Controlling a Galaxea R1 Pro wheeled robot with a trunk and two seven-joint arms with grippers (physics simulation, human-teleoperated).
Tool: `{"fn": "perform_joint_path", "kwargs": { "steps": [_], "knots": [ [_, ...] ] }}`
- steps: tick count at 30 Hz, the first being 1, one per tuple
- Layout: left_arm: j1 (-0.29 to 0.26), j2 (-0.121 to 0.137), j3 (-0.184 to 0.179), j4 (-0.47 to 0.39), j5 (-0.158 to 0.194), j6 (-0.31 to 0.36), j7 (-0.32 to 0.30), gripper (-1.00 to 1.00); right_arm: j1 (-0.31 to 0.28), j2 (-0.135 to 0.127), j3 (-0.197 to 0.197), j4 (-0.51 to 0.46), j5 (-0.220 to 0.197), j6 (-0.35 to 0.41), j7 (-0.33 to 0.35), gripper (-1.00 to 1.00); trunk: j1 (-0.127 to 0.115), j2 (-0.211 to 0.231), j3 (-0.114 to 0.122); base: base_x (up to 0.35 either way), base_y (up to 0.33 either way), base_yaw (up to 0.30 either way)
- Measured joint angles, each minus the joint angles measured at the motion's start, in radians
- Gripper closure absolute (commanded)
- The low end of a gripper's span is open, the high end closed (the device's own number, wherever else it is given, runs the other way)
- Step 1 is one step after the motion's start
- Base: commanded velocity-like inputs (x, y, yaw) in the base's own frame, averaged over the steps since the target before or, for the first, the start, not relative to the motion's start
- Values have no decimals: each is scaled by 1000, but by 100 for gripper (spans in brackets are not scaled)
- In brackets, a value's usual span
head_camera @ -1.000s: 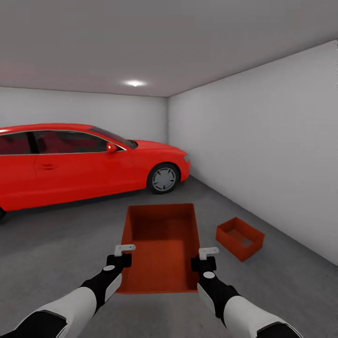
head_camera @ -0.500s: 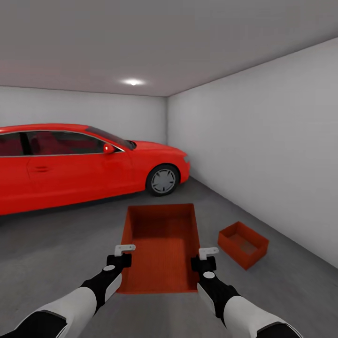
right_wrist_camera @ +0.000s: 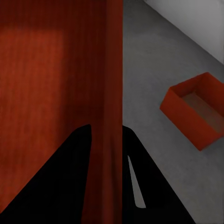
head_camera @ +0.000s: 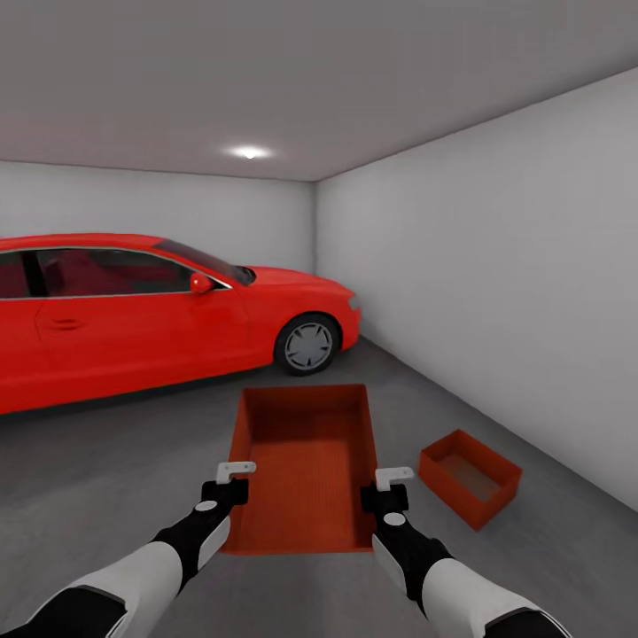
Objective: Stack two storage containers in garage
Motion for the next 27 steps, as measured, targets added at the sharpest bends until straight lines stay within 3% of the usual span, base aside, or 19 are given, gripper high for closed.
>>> {"fn": "perform_joint_path", "kwargs": {
  "steps": [7, 27],
  "knots": [
    [0, -1, 0, 0, -1, 0, 1, 100, 0, 0, 0, 0, -1, 0, -1, 100, 0, 0, 0, 321, 96, -88],
    [0, -1, 1, 2, -1, 0, 0, 100, 0, 0, 0, 2, -1, -1, 0, 100, 0, 0, 0, 317, 169, -279]
  ]
}}
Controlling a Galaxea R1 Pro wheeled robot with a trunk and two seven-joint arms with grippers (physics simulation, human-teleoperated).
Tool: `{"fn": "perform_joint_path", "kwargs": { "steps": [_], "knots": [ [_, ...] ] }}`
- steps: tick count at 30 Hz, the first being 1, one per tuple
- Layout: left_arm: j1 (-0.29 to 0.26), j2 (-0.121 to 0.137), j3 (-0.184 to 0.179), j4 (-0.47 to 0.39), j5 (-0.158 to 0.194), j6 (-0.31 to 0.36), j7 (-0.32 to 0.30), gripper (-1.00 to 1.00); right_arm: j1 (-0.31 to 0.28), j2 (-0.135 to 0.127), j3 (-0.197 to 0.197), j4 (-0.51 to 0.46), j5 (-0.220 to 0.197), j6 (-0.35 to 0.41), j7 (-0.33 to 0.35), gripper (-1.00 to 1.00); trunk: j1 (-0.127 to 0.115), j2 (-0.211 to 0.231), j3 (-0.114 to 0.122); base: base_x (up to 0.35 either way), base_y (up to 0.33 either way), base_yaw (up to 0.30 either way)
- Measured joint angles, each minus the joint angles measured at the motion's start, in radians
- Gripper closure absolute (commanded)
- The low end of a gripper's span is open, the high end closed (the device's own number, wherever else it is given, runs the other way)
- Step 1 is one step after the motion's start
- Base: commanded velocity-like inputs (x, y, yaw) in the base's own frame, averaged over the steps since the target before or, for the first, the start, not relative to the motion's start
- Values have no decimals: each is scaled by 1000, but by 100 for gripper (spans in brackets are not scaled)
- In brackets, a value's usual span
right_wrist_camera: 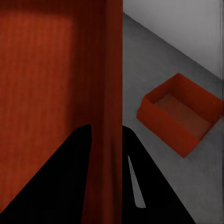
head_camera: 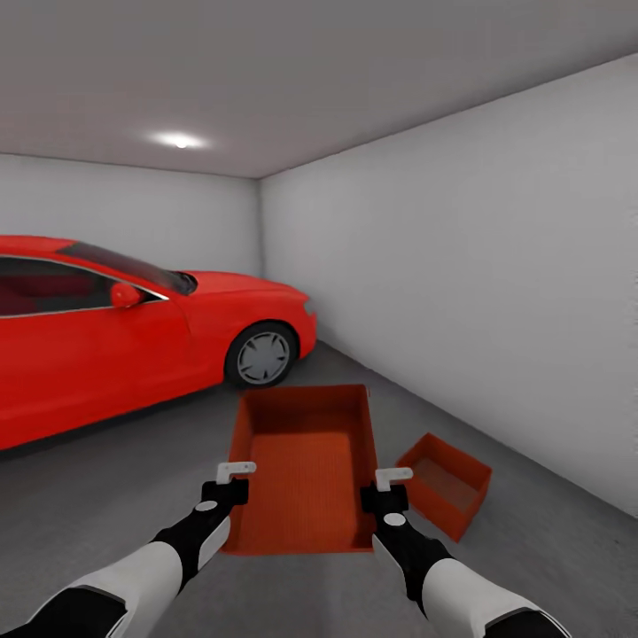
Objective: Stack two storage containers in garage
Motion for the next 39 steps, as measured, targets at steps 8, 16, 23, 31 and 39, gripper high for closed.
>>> {"fn": "perform_joint_path", "kwargs": {
  "steps": [8, 16, 23, 31, 39],
  "knots": [
    [0, 0, 0, 0, 0, 0, 1, 100, 0, 0, 1, 0, 0, 0, -1, 100, 0, 0, 0, 298, 225, -286],
    [0, 0, 0, 0, 1, 0, 0, 100, 0, 0, 0, 0, 0, 1, 0, 100, 0, 0, 0, 297, 227, -286],
    [0, 0, -1, 0, 1, 0, 1, 100, 0, 0, 0, -1, 0, 1, -1, 100, 0, 0, 0, 297, 227, -286],
    [0, 0, 0, 0, 1, 0, 0, 100, 0, 0, 0, -1, 1, 1, 0, 100, 0, 0, 0, 297, 228, -286],
    [0, 0, 0, 0, 1, 0, 0, 100, 0, 0, 0, -1, 1, 1, 0, 100, 0, 0, 0, 296, 228, -286]
  ]
}}
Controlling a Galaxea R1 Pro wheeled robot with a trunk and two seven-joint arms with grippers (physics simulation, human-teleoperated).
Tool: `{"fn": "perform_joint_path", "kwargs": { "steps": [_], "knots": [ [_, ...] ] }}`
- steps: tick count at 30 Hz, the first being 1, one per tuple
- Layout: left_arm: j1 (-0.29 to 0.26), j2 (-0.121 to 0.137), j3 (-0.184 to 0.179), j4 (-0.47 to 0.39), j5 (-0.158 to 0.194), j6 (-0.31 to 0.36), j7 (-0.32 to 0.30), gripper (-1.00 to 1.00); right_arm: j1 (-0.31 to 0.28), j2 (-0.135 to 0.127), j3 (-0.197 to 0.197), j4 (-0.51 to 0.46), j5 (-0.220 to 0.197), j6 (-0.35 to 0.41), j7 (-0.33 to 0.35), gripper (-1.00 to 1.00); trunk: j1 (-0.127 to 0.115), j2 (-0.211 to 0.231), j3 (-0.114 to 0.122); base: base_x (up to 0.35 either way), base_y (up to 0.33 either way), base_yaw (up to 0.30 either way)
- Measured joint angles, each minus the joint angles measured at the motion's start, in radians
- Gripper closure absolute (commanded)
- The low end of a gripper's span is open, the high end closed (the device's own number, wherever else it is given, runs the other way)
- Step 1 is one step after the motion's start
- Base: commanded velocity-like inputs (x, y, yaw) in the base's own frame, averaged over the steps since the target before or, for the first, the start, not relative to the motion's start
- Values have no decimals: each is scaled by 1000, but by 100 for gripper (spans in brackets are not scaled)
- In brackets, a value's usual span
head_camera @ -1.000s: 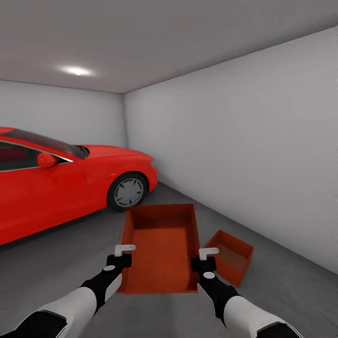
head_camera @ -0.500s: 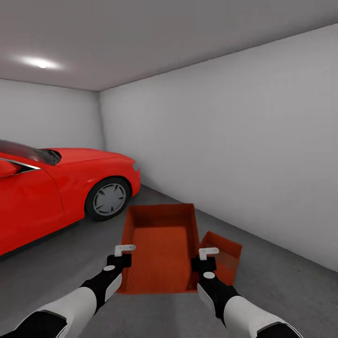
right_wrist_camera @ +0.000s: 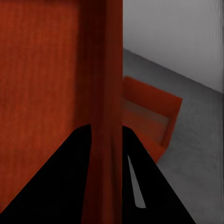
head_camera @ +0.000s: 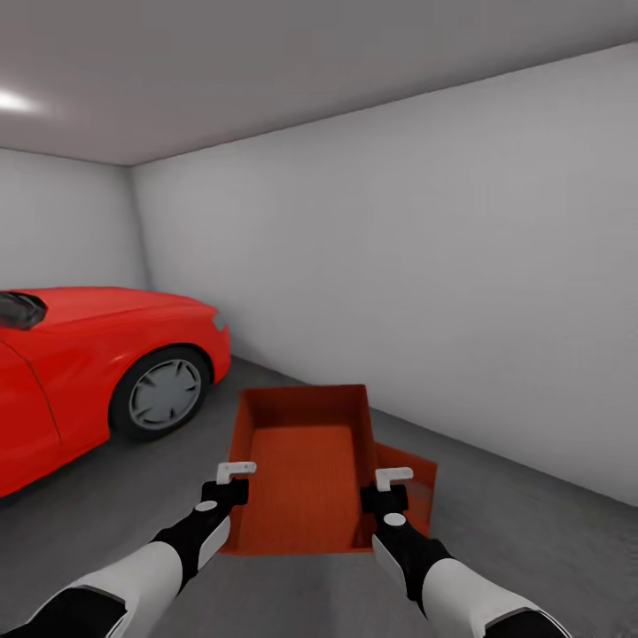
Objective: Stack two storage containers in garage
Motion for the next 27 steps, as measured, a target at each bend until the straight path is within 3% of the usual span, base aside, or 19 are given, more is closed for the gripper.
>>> {"fn": "perform_joint_path", "kwargs": {
  "steps": [27],
  "knots": [
    [0, 0, 0, 0, 0, 0, 1, 100, 0, 0, 0, 0, 0, 0, -1, 100, 0, 0, 0, 296, 228, -286]
  ]
}}
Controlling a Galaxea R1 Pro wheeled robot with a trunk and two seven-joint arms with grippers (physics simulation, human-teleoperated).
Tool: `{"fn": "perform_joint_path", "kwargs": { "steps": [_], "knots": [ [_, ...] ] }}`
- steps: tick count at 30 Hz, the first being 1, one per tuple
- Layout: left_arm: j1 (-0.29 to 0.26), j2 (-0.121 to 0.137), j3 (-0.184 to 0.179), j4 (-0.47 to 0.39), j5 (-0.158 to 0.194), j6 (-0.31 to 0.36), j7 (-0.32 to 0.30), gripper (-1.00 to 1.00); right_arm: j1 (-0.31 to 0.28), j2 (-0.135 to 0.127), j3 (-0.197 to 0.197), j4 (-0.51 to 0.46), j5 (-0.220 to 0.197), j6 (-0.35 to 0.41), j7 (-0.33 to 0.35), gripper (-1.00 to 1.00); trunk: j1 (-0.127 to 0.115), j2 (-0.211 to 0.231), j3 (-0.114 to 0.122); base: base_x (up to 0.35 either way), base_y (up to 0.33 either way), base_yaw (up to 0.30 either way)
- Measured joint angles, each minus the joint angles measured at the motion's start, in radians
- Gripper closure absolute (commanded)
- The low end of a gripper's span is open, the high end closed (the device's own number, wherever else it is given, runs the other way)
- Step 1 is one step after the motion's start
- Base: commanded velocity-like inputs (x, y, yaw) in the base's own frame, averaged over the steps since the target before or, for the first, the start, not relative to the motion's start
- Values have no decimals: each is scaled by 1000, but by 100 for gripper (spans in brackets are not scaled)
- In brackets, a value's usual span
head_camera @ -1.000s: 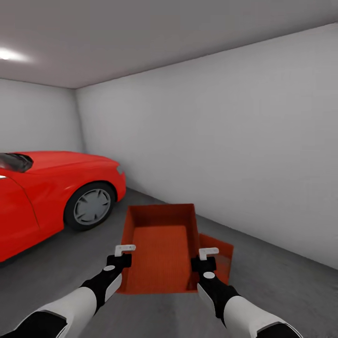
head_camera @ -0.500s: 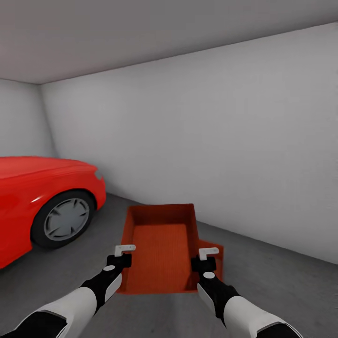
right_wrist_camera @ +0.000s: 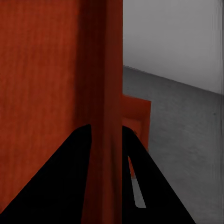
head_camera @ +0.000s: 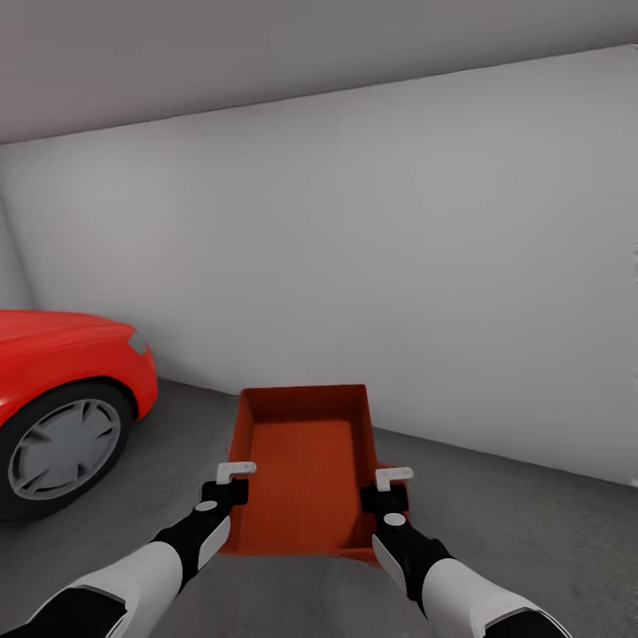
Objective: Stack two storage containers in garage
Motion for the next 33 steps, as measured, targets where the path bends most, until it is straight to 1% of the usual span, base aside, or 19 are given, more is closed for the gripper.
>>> {"fn": "perform_joint_path", "kwargs": {
  "steps": [33],
  "knots": [
    [0, 0, -1, -1, 0, 0, 0, 100, 0, 0, 0, -1, 0, 0, -1, 100, 0, 0, 0, 296, 221, -286]
  ]
}}
